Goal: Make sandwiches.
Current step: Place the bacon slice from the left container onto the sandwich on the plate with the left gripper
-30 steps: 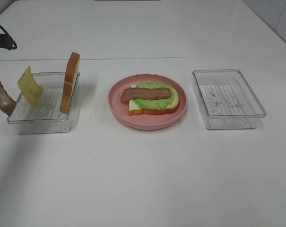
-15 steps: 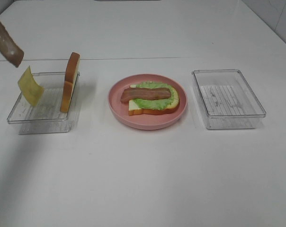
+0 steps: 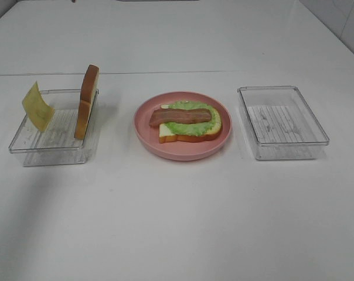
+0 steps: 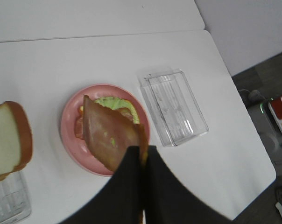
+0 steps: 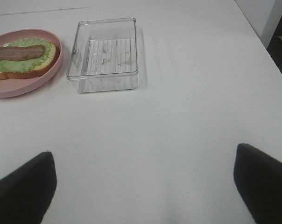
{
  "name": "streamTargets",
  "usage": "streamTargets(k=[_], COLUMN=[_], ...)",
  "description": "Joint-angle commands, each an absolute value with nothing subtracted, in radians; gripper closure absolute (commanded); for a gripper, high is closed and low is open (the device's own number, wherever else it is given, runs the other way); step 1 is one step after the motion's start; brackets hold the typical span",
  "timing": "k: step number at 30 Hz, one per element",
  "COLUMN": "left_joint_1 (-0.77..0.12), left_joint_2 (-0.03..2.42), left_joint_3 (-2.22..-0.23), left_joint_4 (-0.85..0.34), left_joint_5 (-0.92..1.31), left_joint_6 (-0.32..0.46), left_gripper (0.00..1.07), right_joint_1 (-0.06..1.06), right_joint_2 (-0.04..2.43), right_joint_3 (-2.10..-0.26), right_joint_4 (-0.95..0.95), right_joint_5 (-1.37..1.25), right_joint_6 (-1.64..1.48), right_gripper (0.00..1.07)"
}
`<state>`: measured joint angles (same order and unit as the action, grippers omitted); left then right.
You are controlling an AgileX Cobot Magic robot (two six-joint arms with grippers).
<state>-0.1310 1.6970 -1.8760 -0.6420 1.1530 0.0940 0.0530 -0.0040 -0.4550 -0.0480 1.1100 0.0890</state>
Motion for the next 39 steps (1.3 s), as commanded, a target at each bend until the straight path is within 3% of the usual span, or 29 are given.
streamTargets(k=[1, 5, 18, 39], left_joint_1=[-0.201, -0.302, -0.473, -0.512], left_joint_2=[1.77, 1.897, 2.264, 2.501], left_joint_3=[-1.931, -2.019, -2.32, -2.398], left_joint_4=[-0.657, -0.662, -0.666, -0.695], left_joint_5=[1.166, 1.165, 1.164, 1.107], left_joint_6=[0.102, 0.1, 0.066, 0.017], left_gripper=[1.07, 1.07, 1.07, 1.07], right_joint_1=[0.053, 0.053, 0.053, 0.053], right_joint_2=[-0.03, -0.03, -0.03, -0.03], right_joint_3=[-0.453, -0.453, -0.453, -0.453], right_joint_4=[-0.054, -0.054, -0.054, -0.054], right_joint_5=[1.099, 1.099, 1.099, 1.099], right_joint_6=[0.084, 0.084, 0.084, 0.084], right_gripper=[0.11, 0.11, 0.11, 0.11])
